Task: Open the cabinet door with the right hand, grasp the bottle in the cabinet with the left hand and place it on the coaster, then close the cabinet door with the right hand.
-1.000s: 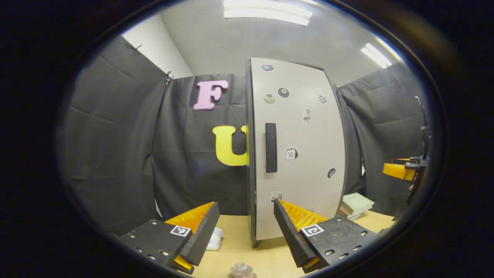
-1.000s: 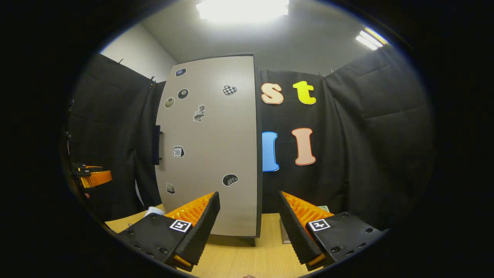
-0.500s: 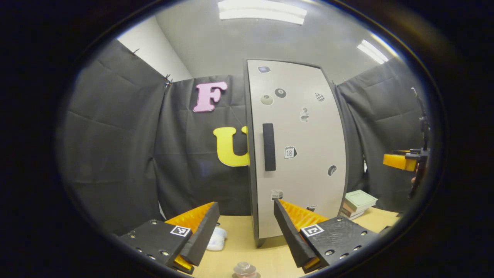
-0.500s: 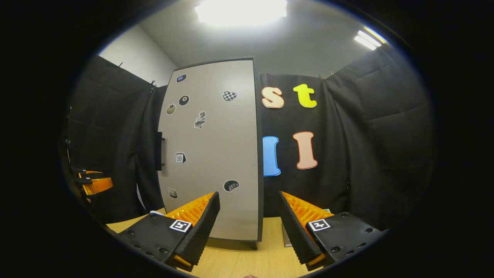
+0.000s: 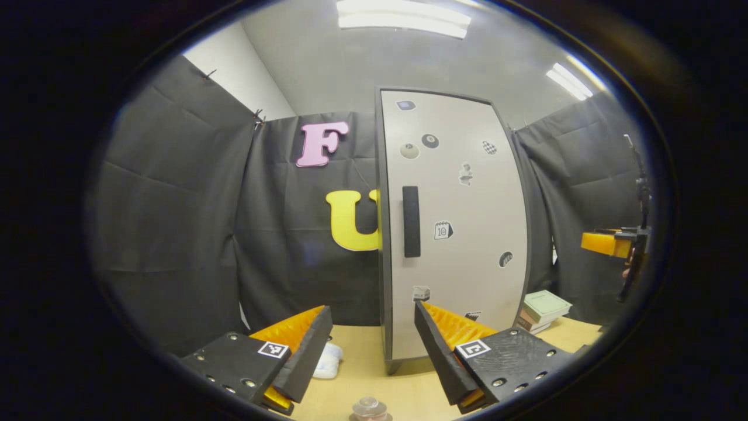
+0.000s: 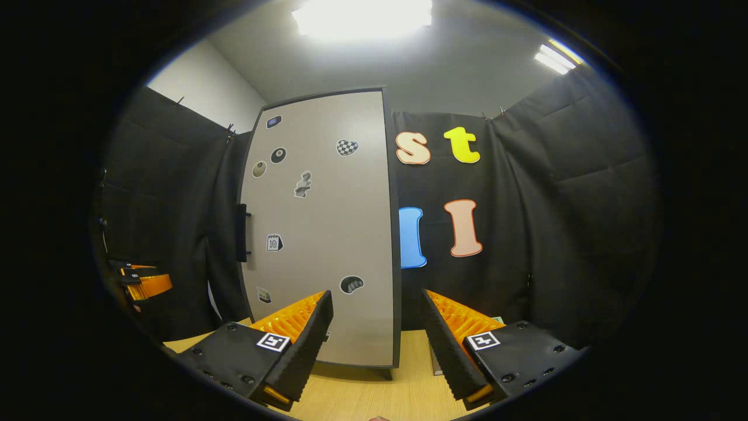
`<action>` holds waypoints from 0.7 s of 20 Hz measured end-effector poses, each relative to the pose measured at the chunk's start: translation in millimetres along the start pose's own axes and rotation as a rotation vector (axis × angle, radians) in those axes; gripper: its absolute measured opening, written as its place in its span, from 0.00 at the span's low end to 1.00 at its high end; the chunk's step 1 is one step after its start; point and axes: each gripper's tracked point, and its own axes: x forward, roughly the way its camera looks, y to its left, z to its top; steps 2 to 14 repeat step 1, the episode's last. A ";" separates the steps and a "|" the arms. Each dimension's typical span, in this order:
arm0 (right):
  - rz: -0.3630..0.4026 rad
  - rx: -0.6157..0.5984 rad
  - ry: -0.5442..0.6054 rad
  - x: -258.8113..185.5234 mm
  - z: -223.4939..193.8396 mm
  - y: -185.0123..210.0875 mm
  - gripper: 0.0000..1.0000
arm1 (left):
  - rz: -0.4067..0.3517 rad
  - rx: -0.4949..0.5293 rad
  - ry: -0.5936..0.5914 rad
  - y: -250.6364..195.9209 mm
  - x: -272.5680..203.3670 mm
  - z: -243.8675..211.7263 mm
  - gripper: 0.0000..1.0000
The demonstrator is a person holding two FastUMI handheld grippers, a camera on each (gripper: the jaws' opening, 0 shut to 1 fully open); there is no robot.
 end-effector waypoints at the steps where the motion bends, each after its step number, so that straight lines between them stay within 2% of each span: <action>1: 0.000 -0.001 0.000 0.2 -0.8 0.1 0.94 | 0.000 -0.002 0.000 0.1 -0.1 -0.7 0.86; 14: 0.000 -0.001 0.000 0.2 -0.8 0.1 0.94 | 0.000 -0.002 0.000 0.1 -0.1 -0.7 0.86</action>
